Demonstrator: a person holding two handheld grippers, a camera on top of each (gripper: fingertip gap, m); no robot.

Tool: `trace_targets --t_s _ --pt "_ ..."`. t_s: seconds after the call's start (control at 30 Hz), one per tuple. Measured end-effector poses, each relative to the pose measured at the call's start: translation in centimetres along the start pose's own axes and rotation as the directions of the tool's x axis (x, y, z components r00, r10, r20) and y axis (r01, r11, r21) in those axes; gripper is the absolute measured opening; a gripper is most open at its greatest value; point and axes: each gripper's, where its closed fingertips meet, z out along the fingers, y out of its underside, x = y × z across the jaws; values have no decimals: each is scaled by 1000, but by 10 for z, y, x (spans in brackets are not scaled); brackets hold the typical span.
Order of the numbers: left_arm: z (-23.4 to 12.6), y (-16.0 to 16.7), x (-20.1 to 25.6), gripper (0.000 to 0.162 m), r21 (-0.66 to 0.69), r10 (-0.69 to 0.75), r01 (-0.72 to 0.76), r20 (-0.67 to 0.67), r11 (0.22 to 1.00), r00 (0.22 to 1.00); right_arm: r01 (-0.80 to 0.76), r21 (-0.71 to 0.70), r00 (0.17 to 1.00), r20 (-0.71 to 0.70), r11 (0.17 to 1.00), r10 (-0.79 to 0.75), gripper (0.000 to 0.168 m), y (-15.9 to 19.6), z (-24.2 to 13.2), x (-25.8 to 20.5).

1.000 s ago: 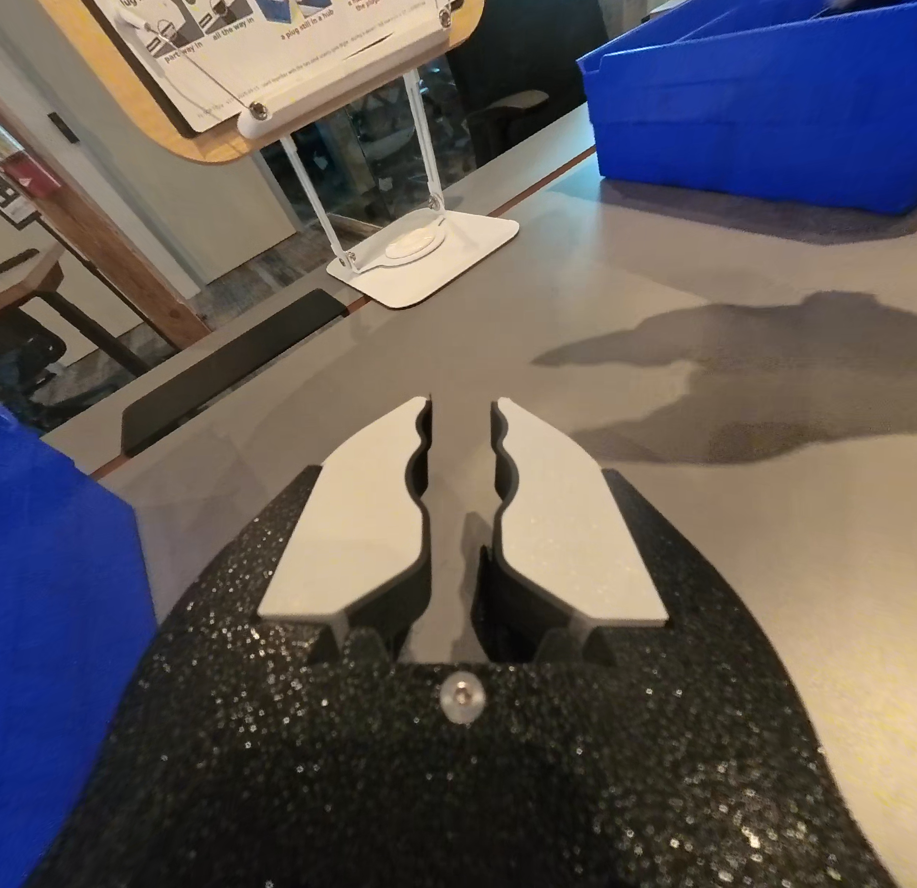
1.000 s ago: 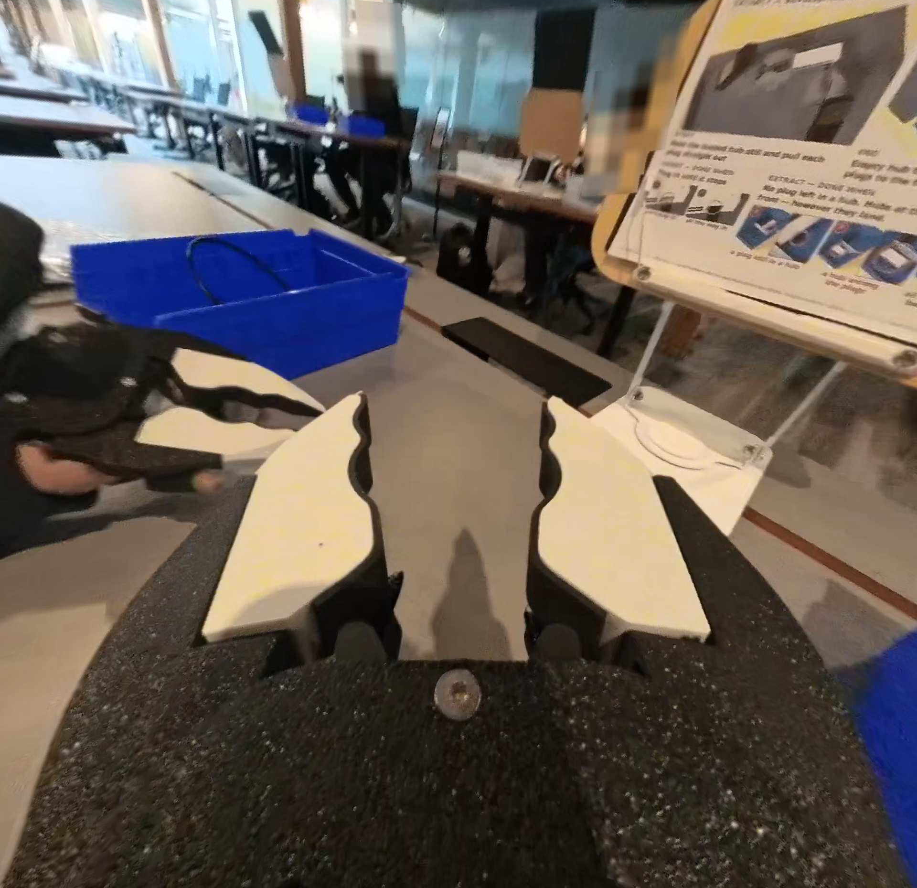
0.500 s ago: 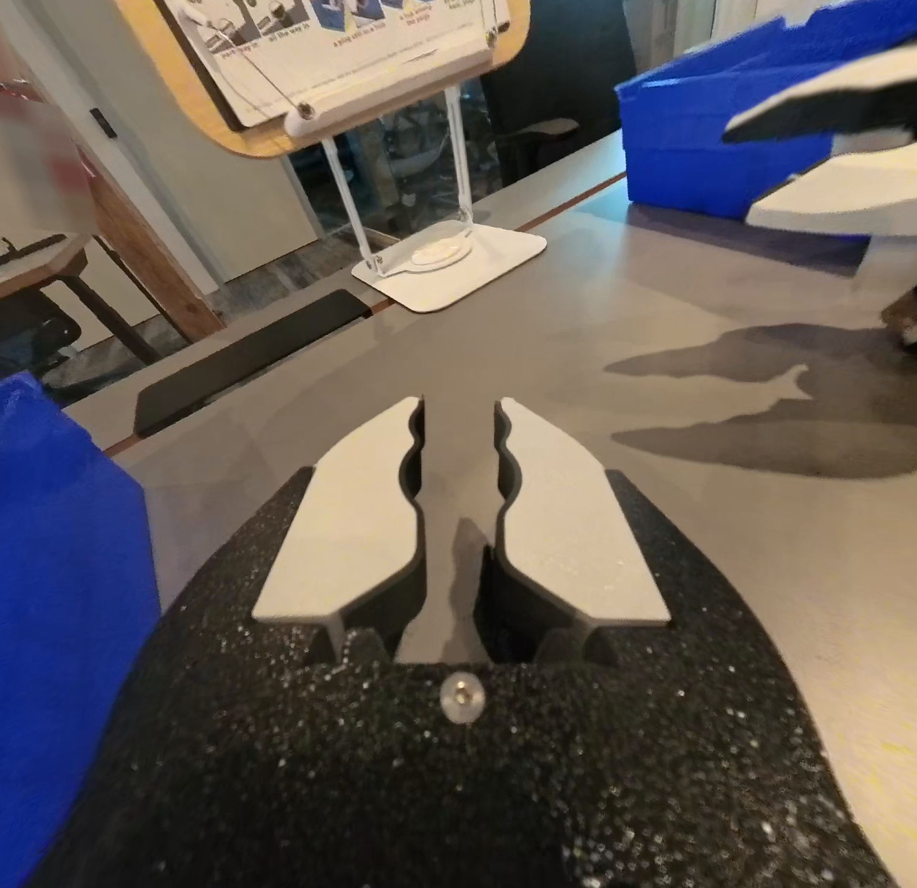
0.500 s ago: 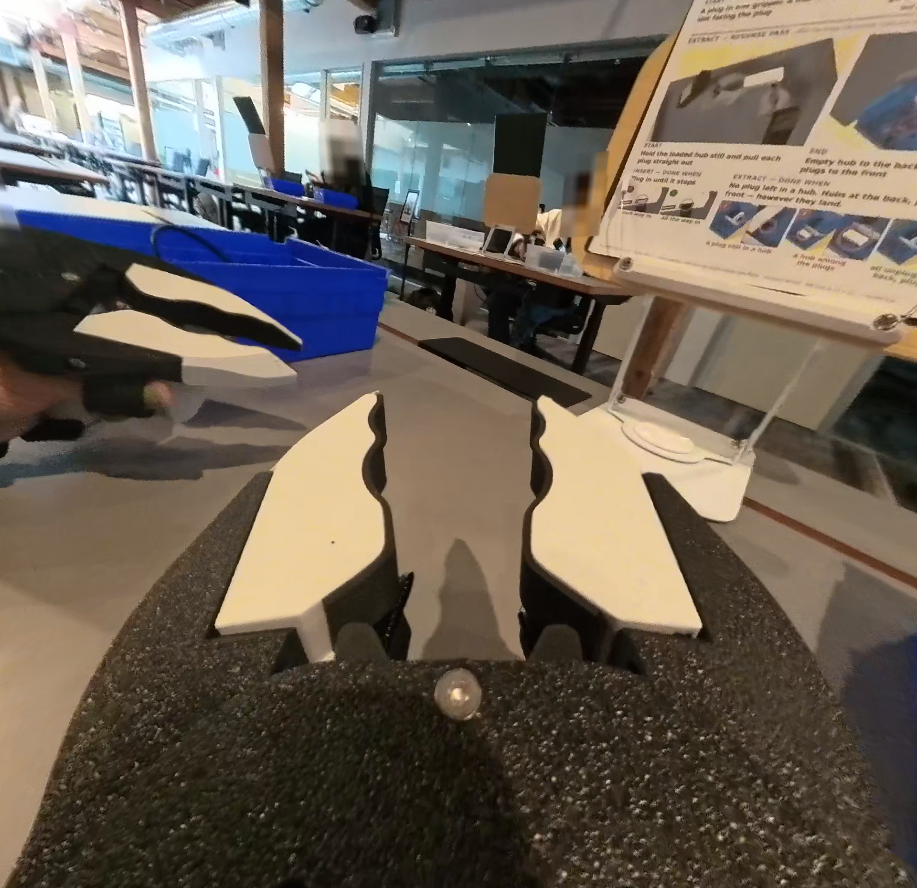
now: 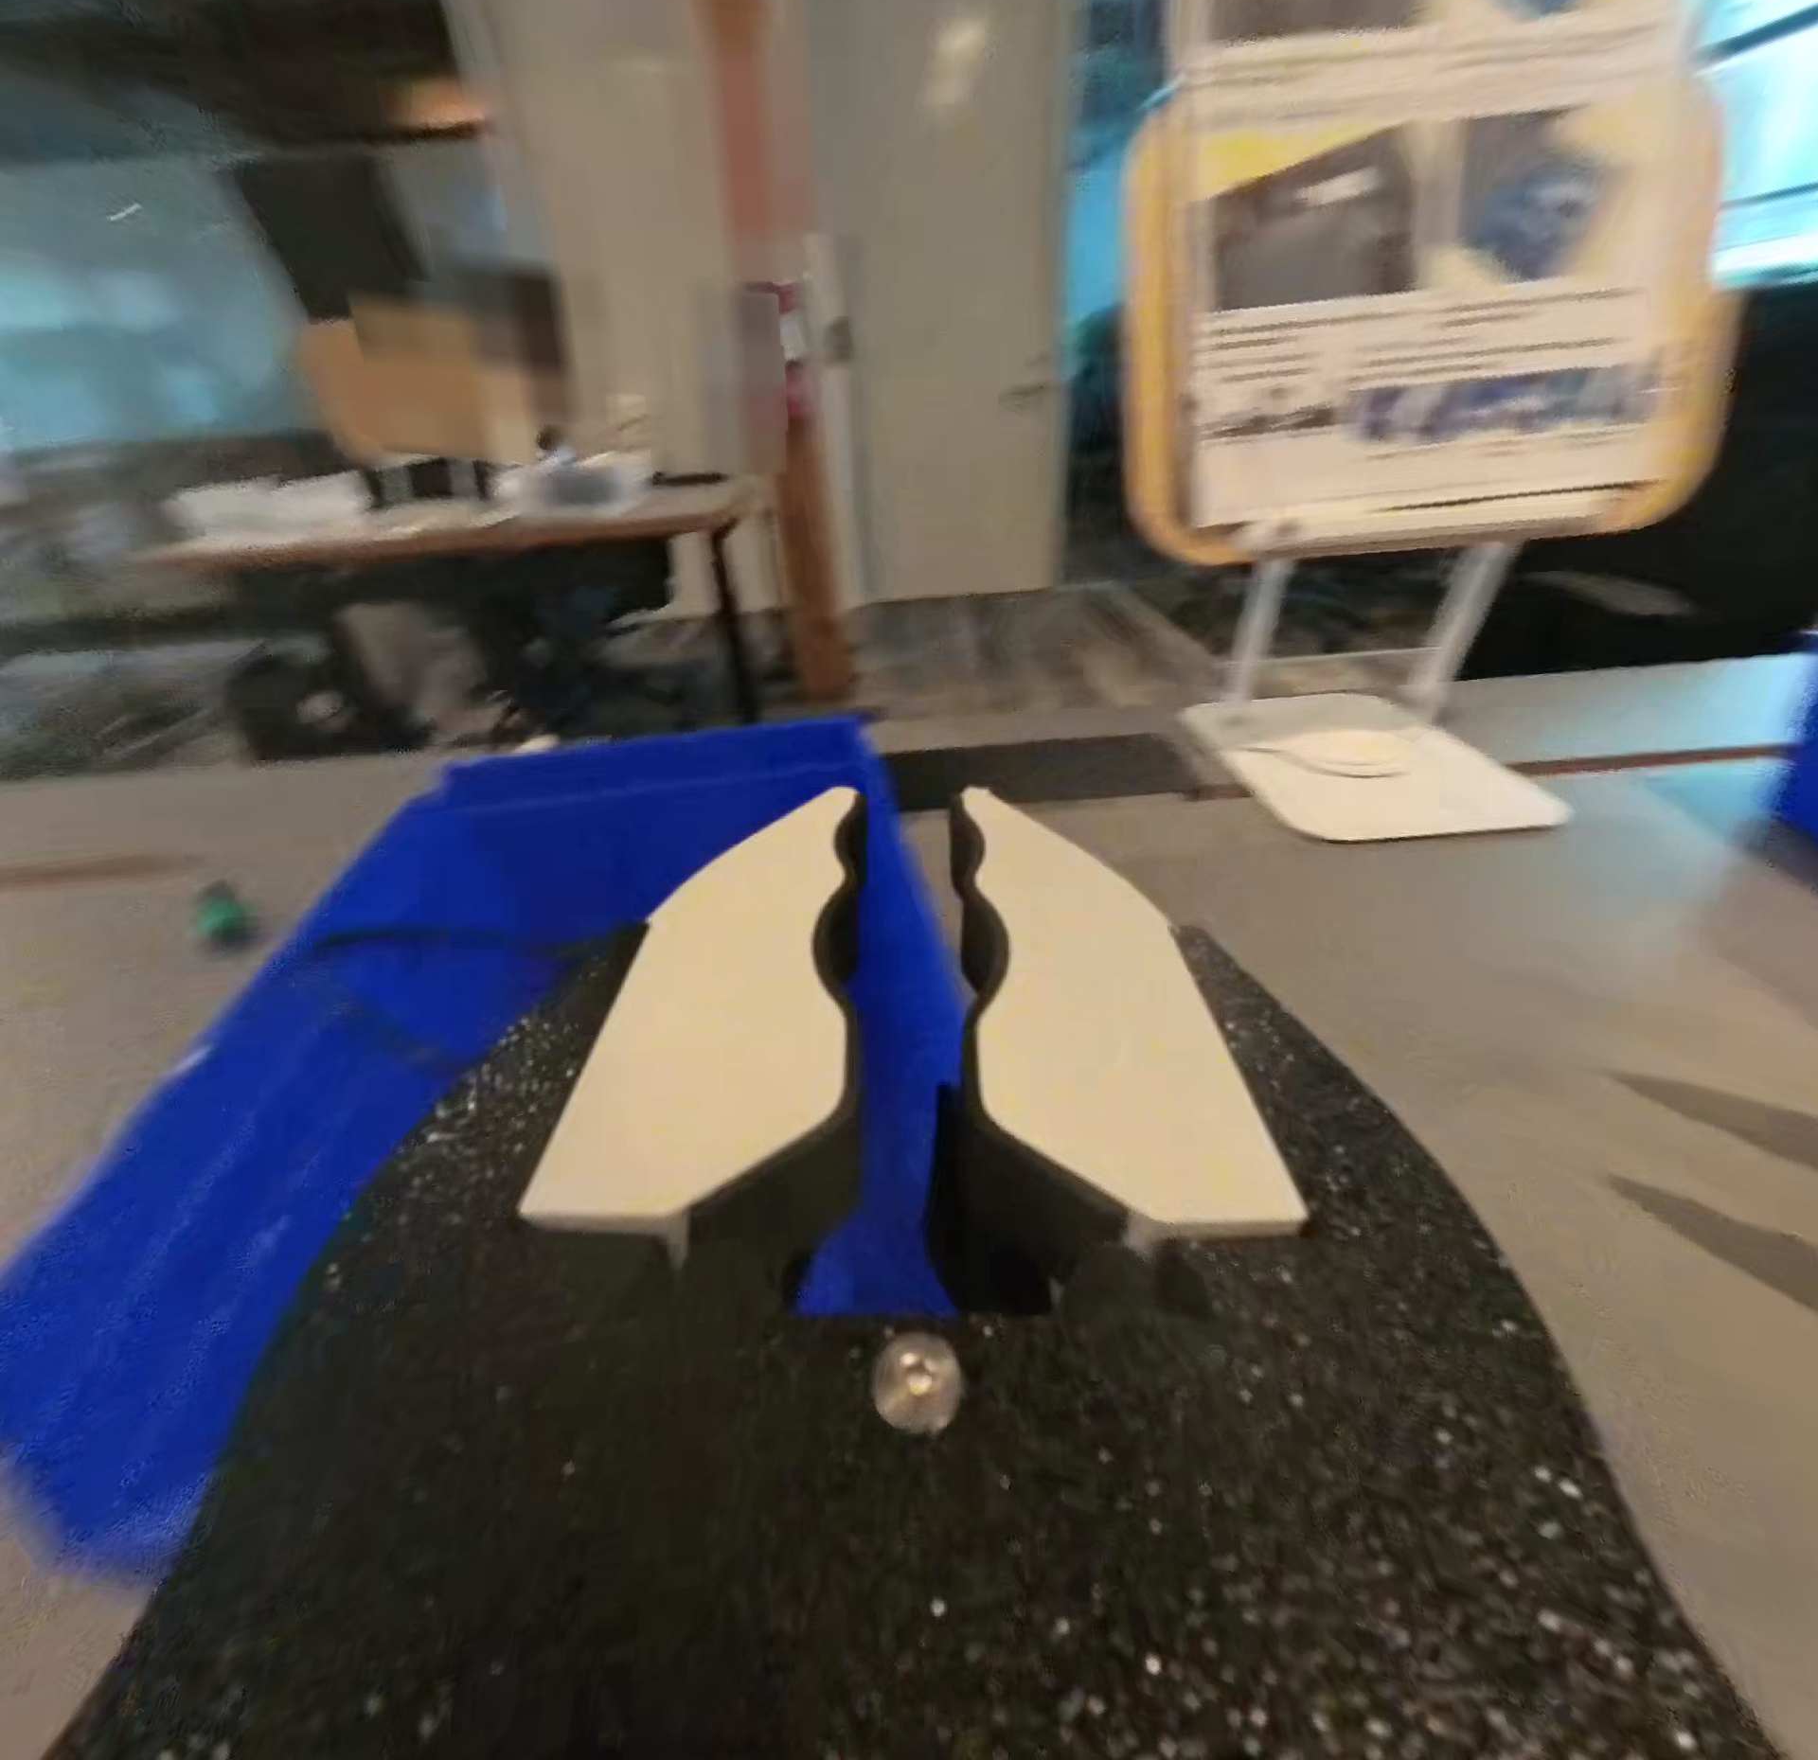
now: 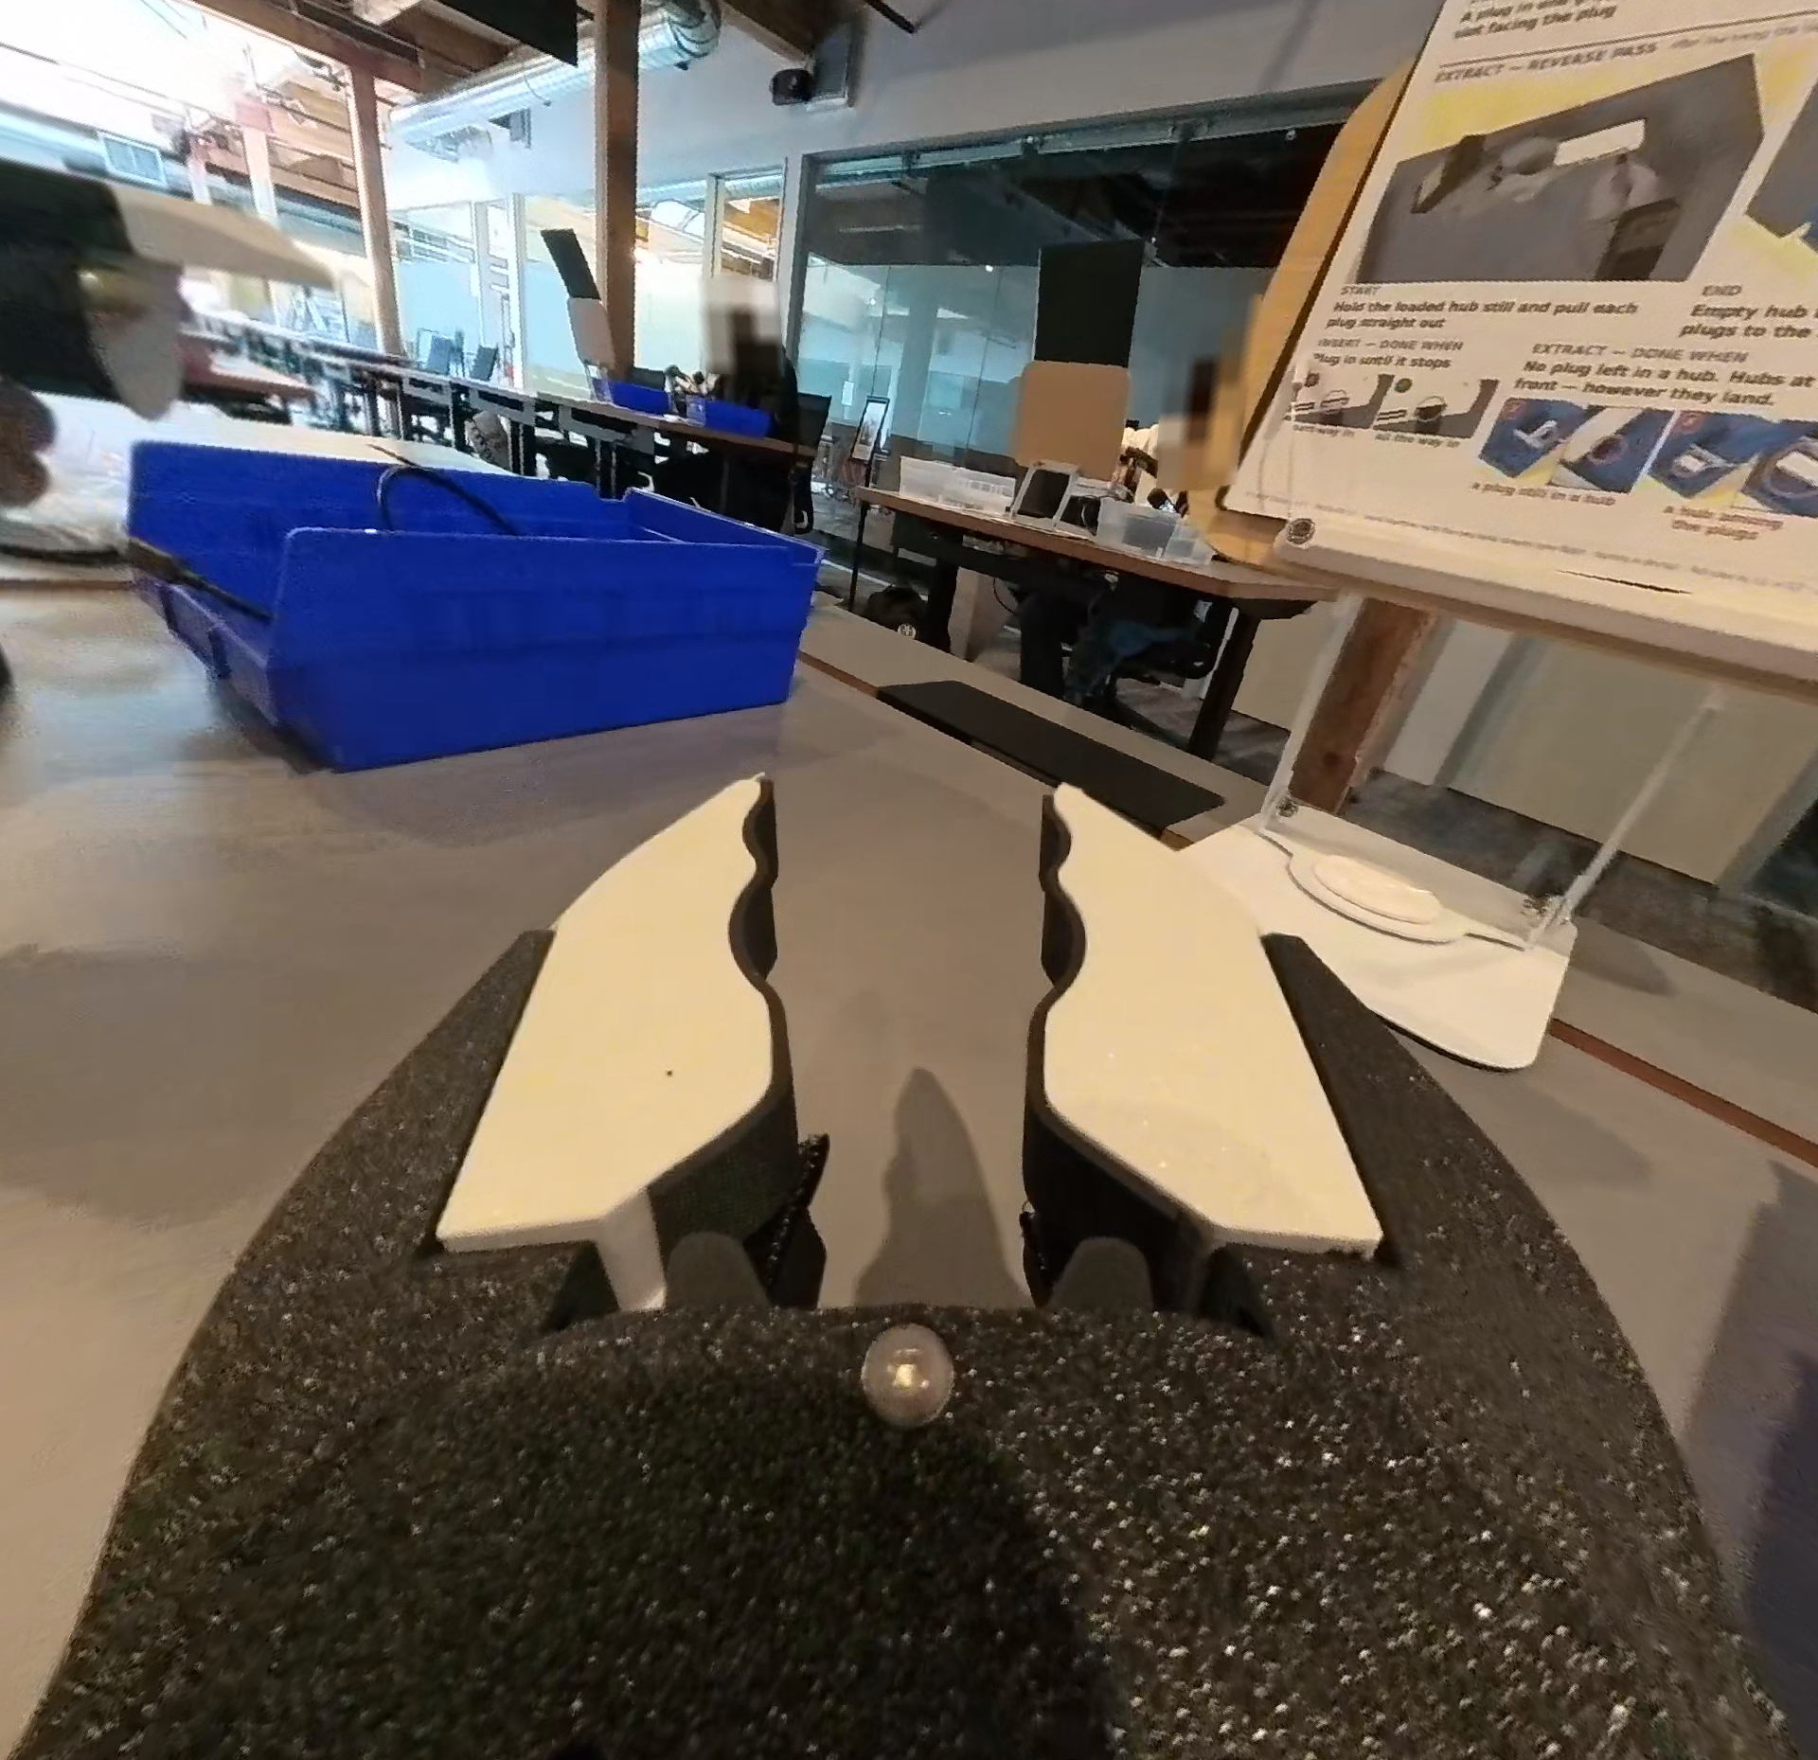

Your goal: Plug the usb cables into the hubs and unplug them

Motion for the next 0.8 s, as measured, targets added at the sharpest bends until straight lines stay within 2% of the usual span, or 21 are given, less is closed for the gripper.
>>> trace_targets --t_s 0.07,0.17,0.23,0.3,0.33,0.43,0.6,0.7,0.77,0.8 --pt "-5 11 -45 18 -80 -38 46 107 996 994 13 2 1000 10 1000 -13 49 0 1 -3" --pt "0 46 -94 41 -285 -69 127 203 950 977 30 9 999 32 1000 -30 47 -1 2 -8" --pt "7 61 -103 73 -363 -168 227 186 904 968 41 13 998 46 999 -41 46 -1 3 -12" --pt "13 72 -104 86 -422 -281 325 163 846 946 59 17 997 50 998 -60 43 -2 3 -14" --pt "15 81 -107 89 -467 -290 341 180 816 940 70 24 996 51 997 -71 42 -3 3 -15" --pt "21 106 -113 83 -565 -281 356 218 745 934 99 43 993 58 994 -101 40 -6 2 -19" --pt "34 133 -127 74 -634 -199 336 279 697 939 122 42 989 74 992 -125 39 -5 3 -23" --pt "38 142 -134 58 -666 -150 313 291 678 945 132 45 988 78 990 -135 38 -6 3 -25" --pt "40 144 -139 32 -679 -107 299 310 671 945 134 43 987 82 990 -137 38 -5 3 -26" --pt "40 144 -139 28 -689 -87 286 310 666 947 134 42 987 84 990 -138 38 -5 3 -26"
